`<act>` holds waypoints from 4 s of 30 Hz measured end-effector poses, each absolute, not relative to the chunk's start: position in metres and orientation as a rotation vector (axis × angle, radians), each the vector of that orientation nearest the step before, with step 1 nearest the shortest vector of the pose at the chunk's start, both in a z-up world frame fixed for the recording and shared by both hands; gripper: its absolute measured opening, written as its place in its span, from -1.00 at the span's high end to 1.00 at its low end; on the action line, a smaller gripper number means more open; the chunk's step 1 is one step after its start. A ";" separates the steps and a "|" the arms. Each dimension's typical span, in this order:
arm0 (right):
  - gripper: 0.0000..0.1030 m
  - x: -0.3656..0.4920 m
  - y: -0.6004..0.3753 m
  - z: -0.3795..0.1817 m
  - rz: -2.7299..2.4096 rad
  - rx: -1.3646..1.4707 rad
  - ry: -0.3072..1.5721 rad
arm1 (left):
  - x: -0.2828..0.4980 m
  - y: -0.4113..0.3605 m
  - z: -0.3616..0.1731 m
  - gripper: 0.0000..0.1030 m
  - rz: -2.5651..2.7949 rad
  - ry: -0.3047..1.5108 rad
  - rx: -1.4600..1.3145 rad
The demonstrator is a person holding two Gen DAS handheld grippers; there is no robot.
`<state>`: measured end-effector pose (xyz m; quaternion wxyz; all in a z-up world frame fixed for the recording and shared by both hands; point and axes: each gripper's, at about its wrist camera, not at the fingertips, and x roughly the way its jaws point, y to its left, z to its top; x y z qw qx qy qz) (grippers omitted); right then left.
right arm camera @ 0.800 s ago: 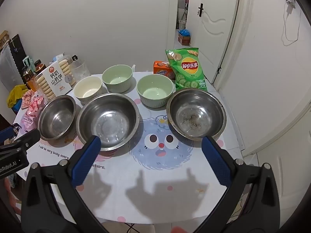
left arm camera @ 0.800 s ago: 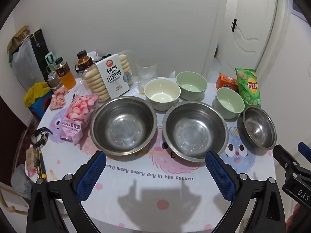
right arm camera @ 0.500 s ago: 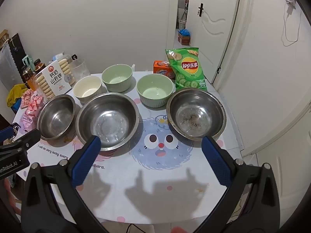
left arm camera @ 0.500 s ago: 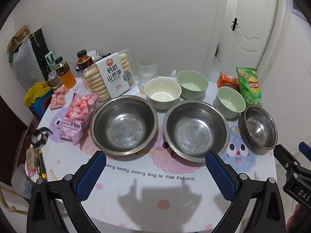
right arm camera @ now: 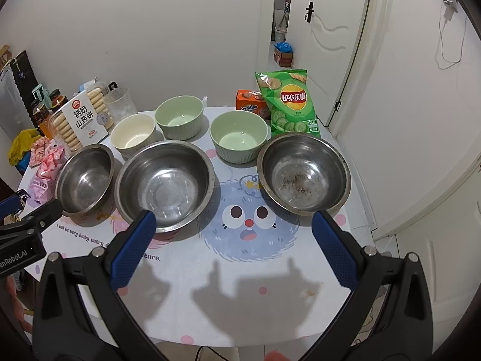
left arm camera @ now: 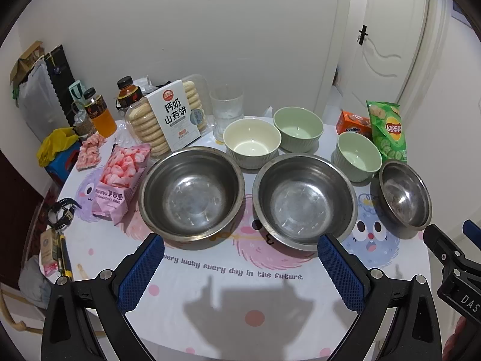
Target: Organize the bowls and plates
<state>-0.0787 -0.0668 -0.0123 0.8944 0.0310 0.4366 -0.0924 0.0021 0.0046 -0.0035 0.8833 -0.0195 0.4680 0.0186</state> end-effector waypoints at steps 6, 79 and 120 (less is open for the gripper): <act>-1.00 -0.079 -0.067 -0.013 -0.194 0.062 0.909 | 0.004 0.003 -0.008 -1.00 0.042 0.977 -0.035; -1.00 -0.067 -0.060 -0.021 -0.202 0.046 0.957 | 0.015 0.010 -0.028 -1.00 0.031 1.055 -0.086; -0.82 0.126 0.124 -0.105 0.372 -0.081 1.177 | 0.104 0.157 -0.136 -1.00 0.148 1.265 -0.312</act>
